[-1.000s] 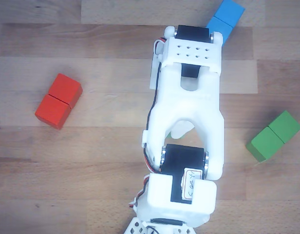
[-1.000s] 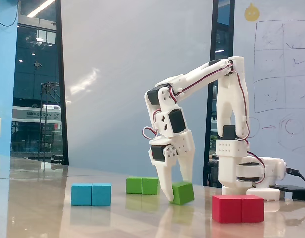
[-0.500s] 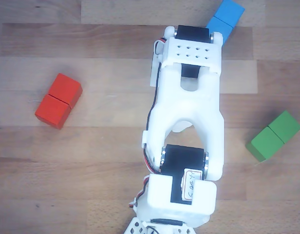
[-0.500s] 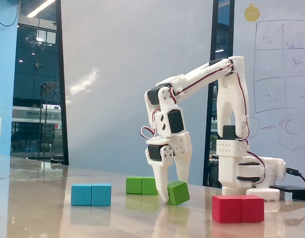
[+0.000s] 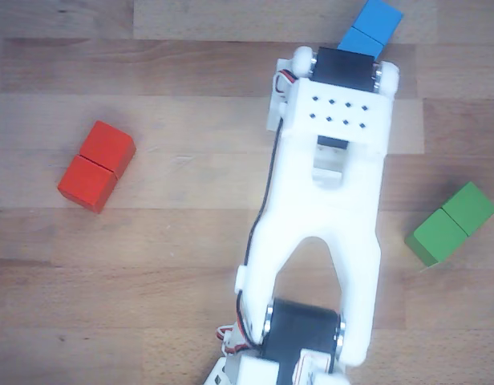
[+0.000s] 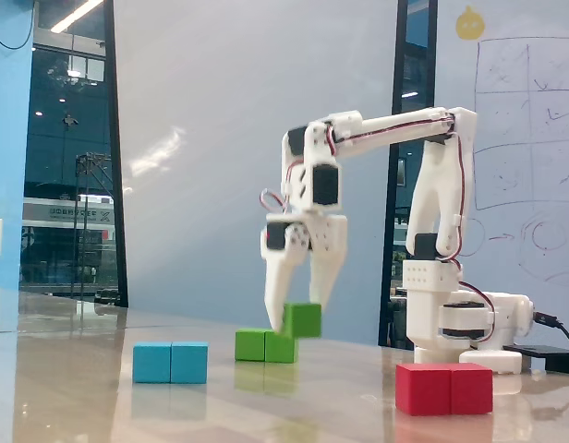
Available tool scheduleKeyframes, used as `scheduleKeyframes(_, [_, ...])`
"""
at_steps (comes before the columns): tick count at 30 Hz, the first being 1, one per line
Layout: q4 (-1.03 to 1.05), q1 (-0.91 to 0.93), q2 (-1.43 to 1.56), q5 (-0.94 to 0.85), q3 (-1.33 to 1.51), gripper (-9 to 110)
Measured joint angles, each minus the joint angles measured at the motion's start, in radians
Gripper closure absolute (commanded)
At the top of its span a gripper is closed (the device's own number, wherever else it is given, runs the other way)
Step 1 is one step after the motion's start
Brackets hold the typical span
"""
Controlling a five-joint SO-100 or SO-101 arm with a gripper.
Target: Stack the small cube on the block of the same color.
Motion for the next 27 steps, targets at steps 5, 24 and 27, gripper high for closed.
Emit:
scheduleKeyframes(5, [0.002,0.1,0.087,0.0,0.0,88])
scheduleKeyframes(24, [-0.008,0.517,-0.005,0.0,-0.187,88])
scheduleKeyframes(27, [-0.008,0.529,-0.035,0.0,-0.187,88])
